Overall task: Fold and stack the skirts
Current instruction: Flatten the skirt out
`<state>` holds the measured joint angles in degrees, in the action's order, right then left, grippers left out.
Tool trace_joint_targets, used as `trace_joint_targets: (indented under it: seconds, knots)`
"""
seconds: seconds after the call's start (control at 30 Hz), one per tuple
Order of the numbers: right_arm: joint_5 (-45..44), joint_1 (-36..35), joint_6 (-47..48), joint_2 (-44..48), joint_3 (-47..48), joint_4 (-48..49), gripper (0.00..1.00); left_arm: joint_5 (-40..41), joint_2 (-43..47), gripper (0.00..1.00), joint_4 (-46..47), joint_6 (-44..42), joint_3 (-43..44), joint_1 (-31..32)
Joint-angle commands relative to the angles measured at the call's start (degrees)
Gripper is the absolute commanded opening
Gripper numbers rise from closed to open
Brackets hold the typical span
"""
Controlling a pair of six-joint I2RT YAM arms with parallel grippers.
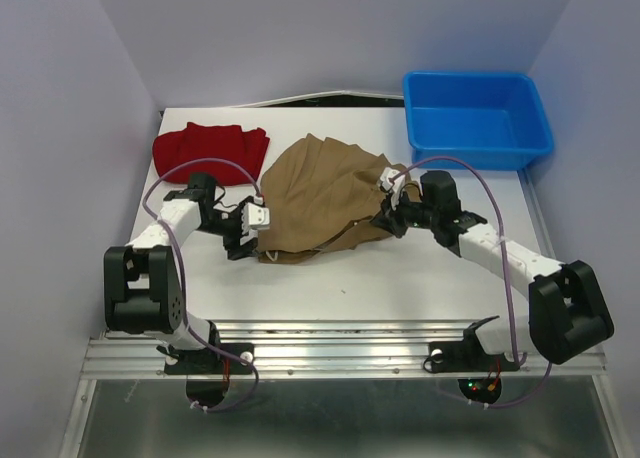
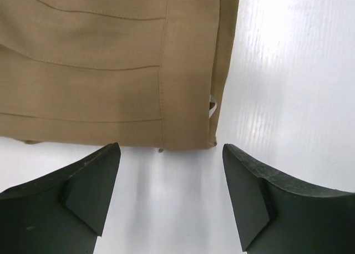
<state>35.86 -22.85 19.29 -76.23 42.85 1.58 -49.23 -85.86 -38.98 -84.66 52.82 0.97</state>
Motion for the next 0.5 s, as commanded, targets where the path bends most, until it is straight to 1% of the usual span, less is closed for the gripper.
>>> trace_joint_targets:
  seconds: [0.0, 0.1, 0.13, 0.17, 0.2, 0.27, 0.3, 0.37, 0.4, 0.47]
  knots:
    - [1.1, 1.2, -2.9, -0.8, 3.6, 1.8, 0.01, 4.7, 6.0, 0.99, 2.9, -13.5, -5.0, -2.0]
    - [1.6, 1.8, -4.7, -2.0, 4.1, 1.8, 0.01, 5.1, 11.2, 0.99, 9.7, -16.9, -10.6, -2.0]
    - [2.0, 1.8, -6.1, -2.8, 4.3, 1.8, 0.01, 5.1, 12.5, 0.98, 11.5, -20.6, -12.0, -2.0]
    - [2.0, 2.5, -7.1, -3.2, 4.8, 1.8, 0.01, 4.8, 13.6, 0.99, 15.7, -21.7, -13.6, -2.0]
    - [2.4, 3.1, -9.0, -4.4, 5.0, 1.8, 0.01, 4.2, 15.4, 0.98, 17.7, -22.5, -16.4, -2.0]
    - [2.7, 4.3, -12.4, -5.8, 6.0, 1.8, 0.01, 3.7, 16.8, 0.99, 22.4, -24.8, -19.6, -1.6]
    - [2.9, 4.3, -12.4, -6.5, 6.5, 1.8, 0.01, 3.6, 16.9, 0.99, 23.8, -25.5, -20.5, -1.4]
    - [4.0, 5.2, -15.9, -8.7, 7.1, 1.8, 0.01, 3.0, 17.1, 0.99, 28.2, -25.6, -22.0, -1.3]
    - [4.3, 6.6, -18.5, -9.4, 7.8, 1.8, 0.01, 2.9, 17.0, 0.98, 29.0, -26.2, -23.3, -1.2]
    - [5.4, 7.1, -21.4, -11.6, 8.4, 1.8, 0.01, 2.7, 16.4, 0.99, 29.5, -28.1, -24.1, -0.7]
